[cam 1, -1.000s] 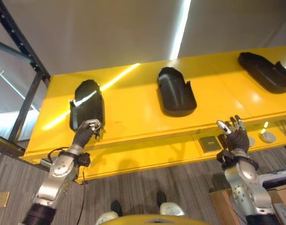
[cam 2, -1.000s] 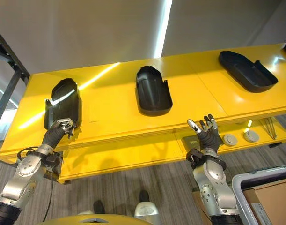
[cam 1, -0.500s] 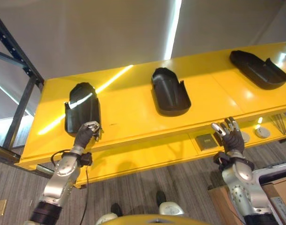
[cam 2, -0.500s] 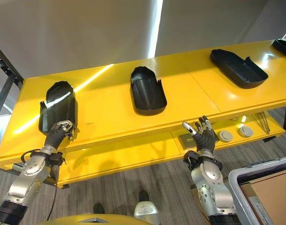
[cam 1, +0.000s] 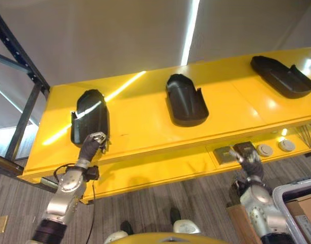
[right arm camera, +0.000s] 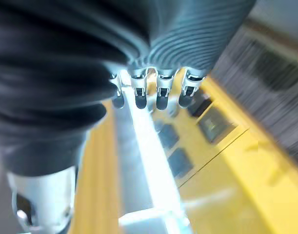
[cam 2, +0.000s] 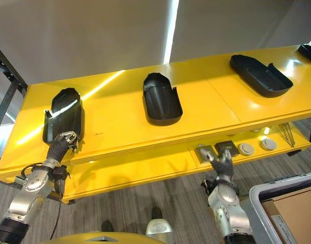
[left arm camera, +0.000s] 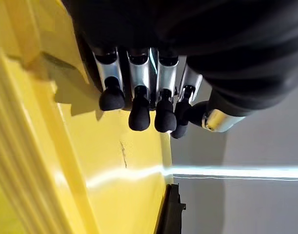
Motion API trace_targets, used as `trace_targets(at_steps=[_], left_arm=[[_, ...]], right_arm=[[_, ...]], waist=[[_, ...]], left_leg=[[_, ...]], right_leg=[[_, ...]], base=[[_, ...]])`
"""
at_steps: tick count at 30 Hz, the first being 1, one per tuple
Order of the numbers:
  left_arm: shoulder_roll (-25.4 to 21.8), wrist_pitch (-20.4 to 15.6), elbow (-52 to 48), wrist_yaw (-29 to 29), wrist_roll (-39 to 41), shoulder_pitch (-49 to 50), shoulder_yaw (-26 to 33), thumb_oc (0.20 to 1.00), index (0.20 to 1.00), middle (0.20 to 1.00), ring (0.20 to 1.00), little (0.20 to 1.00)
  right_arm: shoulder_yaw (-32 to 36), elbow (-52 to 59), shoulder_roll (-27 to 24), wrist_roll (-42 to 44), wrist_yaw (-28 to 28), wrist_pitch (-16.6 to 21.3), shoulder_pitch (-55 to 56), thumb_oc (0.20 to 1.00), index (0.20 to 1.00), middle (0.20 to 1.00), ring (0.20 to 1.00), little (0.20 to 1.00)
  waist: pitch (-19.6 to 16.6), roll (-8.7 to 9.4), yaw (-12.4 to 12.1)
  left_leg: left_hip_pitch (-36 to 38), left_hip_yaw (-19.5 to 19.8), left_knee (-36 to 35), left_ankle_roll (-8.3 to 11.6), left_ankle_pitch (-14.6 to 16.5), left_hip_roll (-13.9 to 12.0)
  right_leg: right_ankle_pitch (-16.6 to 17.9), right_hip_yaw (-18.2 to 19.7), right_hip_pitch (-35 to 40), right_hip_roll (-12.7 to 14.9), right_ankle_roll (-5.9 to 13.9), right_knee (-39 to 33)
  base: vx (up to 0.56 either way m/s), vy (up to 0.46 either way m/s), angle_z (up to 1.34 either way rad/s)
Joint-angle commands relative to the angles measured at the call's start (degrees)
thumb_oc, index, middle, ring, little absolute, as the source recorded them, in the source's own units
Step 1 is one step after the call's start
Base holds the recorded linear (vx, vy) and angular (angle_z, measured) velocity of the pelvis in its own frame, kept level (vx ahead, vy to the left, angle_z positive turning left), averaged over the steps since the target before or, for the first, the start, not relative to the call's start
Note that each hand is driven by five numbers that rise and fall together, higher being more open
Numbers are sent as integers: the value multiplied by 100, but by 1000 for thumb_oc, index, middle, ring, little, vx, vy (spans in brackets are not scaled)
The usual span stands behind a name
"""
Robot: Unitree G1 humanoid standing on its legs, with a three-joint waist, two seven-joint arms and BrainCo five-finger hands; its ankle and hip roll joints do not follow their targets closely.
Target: Move parts from the plastic box to the shelf.
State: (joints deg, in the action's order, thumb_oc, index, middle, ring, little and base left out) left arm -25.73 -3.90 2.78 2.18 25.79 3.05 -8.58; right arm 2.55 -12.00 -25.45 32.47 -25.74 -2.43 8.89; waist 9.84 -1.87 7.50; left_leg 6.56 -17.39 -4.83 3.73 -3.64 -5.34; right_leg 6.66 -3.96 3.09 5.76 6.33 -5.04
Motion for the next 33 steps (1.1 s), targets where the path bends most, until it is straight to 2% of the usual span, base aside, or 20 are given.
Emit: trace_targets(at_steps=[1, 3, 5, 10, 14, 25, 33], left_arm=[[-165, -375, 183, -72, 88, -210, 292, 200, 200, 200, 200, 200], [-196, -406, 177, -99, 102, -191, 279, 200, 200, 200, 200, 200], [-204, -435, 188, -113, 101, -211, 261, 200, 200, 200, 200, 200], [-192, -412, 179, -172, 60, -319, 264, 200, 200, 200, 200, 200], [-203, -469, 261, -200, -24, -458, 225, 200, 200, 200, 200, 200], [-383, -405, 805, 102, -54, -1321, 281, 200, 200, 200, 200, 200], [-439, -359, 1524, 184, -70, -1789, 232, 200, 200, 200, 200, 200]], right_arm=[[102, -182, -5, -525, -354, 240, -185, 1000, 1000, 1000, 1000, 1000], [115, -781, 11, -600, -361, 210, -164, 1000, 1000, 1000, 1000, 1000], [143, -1541, 13, -738, -212, -40, -136, 1000, 1000, 1000, 1000, 1000], [-45, -3044, 48, -1249, 467, -347, -73, 1000, 1000, 1000, 1000, 1000], [-340, -3797, 51, -1760, 911, -339, -73, 1000, 1000, 1000, 1000, 1000], [-946, -4275, 38, -2169, 1315, -201, -109, 1000, 1000, 1000, 1000, 1000], [-1016, -4293, 11, -2231, 1267, -145, -99, 1000, 1000, 1000, 1000, 1000]], waist=[[80, 88, -64], [93, 77, -86], [121, 66, -102], [153, 49, -157], [152, 47, -196], [125, 42, -71], [98, 38, 59]], left_leg=[[-57, 43, 525, 59, 372, -321], [-65, 60, 550, 54, 392, -321], [-72, 84, 586, 46, 432, -324], [-103, 108, 615, 48, 451, -320], [-118, 131, 606, 41, 449, -329], [-83, 86, 618, 19, 469, -351], [-73, 6, 671, 13, 494, -382]], right_leg=[[-319, -289, 23, 300, 346, 247], [-327, -290, 29, 301, 344, 258], [-351, -300, 46, 308, 348, 276], [-343, -309, 50, 321, 341, 274], [-348, -300, 33, 319, 338, 284], [-412, -257, 22, 324, 341, 365], [-461, -205, -11, 311, 334, 443]], base=[[0, 0, 0], [0, 0, 0], [0, 0, 0], [0, 0, 0], [0, 0, 1], [9, 6, 0], [8, 3, 0]])
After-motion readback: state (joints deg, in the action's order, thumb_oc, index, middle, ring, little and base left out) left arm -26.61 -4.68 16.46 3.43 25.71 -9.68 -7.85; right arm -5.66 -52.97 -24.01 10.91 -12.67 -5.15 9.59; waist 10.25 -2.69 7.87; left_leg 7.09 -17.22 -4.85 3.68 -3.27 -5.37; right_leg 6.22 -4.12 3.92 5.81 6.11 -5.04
